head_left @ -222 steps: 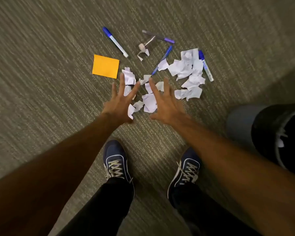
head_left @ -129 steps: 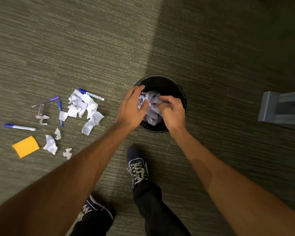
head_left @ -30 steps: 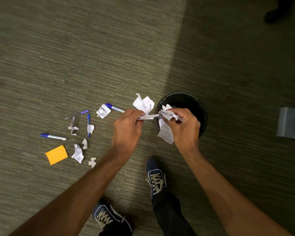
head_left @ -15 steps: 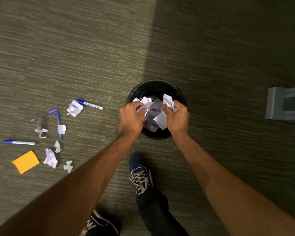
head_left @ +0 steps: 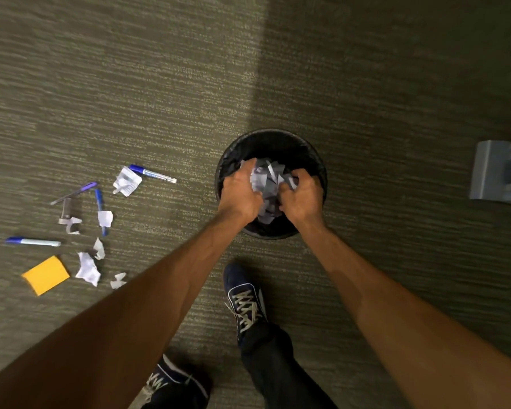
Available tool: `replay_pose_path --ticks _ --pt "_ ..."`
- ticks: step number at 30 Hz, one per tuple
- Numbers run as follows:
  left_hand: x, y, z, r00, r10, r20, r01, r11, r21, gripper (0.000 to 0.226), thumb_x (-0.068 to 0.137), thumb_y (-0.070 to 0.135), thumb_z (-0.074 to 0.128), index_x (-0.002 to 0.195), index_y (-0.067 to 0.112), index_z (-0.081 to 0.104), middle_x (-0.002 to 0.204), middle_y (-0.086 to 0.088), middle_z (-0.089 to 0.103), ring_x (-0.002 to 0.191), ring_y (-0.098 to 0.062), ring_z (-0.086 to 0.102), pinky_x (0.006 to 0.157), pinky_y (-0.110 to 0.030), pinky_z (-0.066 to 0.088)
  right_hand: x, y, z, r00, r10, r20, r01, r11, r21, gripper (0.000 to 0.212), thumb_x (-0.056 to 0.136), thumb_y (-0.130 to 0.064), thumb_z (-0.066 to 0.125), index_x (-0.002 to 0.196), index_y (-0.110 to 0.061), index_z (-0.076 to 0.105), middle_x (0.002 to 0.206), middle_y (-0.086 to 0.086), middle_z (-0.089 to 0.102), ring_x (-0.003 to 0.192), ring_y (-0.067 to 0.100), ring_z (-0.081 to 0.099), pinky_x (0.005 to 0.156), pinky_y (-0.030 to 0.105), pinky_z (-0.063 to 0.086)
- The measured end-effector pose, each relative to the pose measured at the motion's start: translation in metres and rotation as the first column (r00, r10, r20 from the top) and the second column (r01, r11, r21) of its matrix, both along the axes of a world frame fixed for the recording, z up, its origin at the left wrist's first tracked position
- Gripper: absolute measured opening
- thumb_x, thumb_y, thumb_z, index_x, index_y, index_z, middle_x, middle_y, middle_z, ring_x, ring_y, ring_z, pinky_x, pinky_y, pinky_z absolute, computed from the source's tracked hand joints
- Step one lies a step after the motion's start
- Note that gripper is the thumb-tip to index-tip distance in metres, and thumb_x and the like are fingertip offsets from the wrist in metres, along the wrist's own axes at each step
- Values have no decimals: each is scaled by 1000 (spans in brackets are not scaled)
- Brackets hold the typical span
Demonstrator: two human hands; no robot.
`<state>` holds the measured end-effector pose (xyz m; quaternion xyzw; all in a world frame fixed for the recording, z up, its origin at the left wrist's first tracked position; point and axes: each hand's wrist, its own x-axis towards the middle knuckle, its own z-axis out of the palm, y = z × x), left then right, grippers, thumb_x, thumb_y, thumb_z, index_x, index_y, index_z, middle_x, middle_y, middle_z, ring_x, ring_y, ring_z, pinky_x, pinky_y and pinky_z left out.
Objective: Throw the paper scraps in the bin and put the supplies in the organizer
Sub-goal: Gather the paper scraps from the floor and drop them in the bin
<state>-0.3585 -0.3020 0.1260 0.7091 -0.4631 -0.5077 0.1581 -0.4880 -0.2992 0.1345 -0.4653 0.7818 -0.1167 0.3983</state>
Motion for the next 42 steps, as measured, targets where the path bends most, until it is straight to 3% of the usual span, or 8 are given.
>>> replay_pose_path --ticks 5,13,17,21,25,31,37,42 --pt "8 5 23 999 -11 44 14 998 -68 55 89 4 64 141 17 52 136 -9 59 118 -24 62 98 -40 54 1 1 23 994 59 -89 -63 997 -54 34 96 -11 58 127 -1 61 126 25 55 111 35 59 92 28 47" --pt "71 77 82 991 118 67 -100 969 -225 41 90 10 61 130 21 57 123 -3 63 107 -16 64 89 -45 57 42 20 87 978 193 -80 -207 952 -227 26 91 -8 64 117 -11 67 120 11 53 106 26 60 98 38 48" --pt "119 127 95 972 195 128 -167 965 -202 43 89 9 60 131 17 56 123 -6 60 108 -23 62 90 -47 54 81 40 109 939 340 -44 -339 899 -277 25 90 -7 66 114 -13 67 121 10 54 108 26 60 101 41 48" --pt "170 176 100 945 256 202 -224 961 -164 49 84 9 63 132 15 55 127 -10 59 111 -31 61 92 -48 52 127 66 117 873 488 -11 -472 840 -268 27 90 -6 65 115 -14 67 116 8 54 81 12 55 88 36 52" --pt "219 218 86 913 324 250 -299 945 -134 57 80 10 68 135 13 51 131 -12 55 112 -33 59 93 -49 52 172 92 106 808 588 33 -565 790 -237 29 89 -5 65 117 -12 67 116 10 54 86 22 61 91 41 51" --pt "271 267 35 865 412 287 -396 911 -115 76 74 14 79 142 12 44 137 -12 45 120 -28 52 100 -25 39 233 122 61 690 722 51 -706 687 -171 33 88 -10 67 120 -16 64 116 5 52 79 18 61 86 45 55" --pt "303 292 -43 875 362 320 -391 920 30 108 69 33 87 154 33 21 162 -16 8 148 -37 18 115 -51 34 285 134 -14 517 856 -17 -851 512 -114 41 88 -20 71 128 -16 59 128 5 53 106 26 62 91 40 52" --pt "328 291 -117 892 144 429 -215 969 121 128 64 45 89 153 44 -2 162 -11 -22 150 -39 -13 104 -79 23 331 121 -96 366 927 -81 -929 360 -85 55 92 -22 69 143 -16 49 142 8 46 127 26 51 105 43 47"
